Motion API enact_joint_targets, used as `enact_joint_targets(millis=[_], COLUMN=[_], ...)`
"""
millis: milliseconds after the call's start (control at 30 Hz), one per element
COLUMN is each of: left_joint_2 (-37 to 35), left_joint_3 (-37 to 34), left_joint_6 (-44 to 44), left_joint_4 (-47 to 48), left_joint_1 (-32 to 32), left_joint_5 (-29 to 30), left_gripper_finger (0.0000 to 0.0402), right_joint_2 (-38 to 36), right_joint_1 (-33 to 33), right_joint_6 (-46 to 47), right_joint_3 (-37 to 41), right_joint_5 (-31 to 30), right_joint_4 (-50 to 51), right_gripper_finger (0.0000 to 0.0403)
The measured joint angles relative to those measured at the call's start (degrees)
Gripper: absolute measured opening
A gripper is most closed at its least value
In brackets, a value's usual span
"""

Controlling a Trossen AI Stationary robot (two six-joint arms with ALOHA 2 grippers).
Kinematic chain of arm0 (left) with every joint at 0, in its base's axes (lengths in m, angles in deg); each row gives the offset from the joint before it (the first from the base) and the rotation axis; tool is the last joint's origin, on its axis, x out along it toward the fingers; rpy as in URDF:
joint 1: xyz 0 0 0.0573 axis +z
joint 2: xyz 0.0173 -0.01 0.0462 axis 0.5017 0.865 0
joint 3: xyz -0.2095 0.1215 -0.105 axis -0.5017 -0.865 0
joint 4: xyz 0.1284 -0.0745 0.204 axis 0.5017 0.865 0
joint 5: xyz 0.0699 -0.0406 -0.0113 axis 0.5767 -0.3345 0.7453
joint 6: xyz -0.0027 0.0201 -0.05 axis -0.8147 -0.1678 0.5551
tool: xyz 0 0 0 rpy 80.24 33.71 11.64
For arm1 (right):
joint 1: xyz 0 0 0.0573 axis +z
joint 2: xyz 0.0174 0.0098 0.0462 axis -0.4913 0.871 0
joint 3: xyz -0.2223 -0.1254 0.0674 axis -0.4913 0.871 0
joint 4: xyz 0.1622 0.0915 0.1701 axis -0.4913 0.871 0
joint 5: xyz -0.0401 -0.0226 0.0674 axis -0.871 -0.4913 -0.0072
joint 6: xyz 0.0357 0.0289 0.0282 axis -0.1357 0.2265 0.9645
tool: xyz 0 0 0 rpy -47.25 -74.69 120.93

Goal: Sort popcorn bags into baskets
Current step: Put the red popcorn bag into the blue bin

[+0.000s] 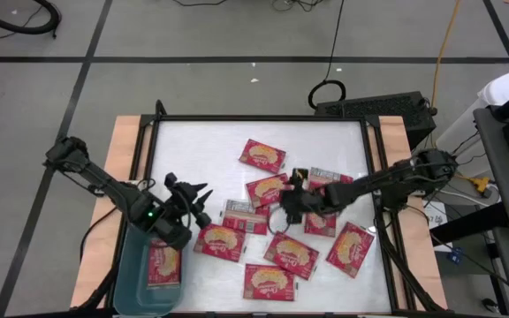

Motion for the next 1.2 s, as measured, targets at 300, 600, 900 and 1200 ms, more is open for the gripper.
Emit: enact_joint_targets(millis=[300,600,900,1200], left_joint_2=[1.87,3.98,8.99,14.92], left_joint_3=[-0.02,-0.09,-0.11,-0.09], left_joint_6=[-0.70,-6.91,-16.82,-28.17], left_joint_4=[-0.40,-5.91,-18.11,-29.56], left_joint_1=[3.16,4.86,8.10,10.37], left_joint_5=[-2.34,-2.77,-3.51,-9.15], left_gripper_finger=[0.0120,0.0120,0.0120,0.0120], right_joint_2=[0.09,0.09,0.07,0.07], right_joint_1=[-5.06,-4.17,-3.81,-0.25], right_joint_6=[0.30,2.89,4.26,15.14], right_joint_3=[5.25,12.67,16.77,16.81], right_joint_5=[8.70,9.63,9.54,11.17], right_joint_4=[-1.38,-13.94,-22.47,-33.77], right_gripper_finger=[0.0254,0.0228,0.0024,0.0004])
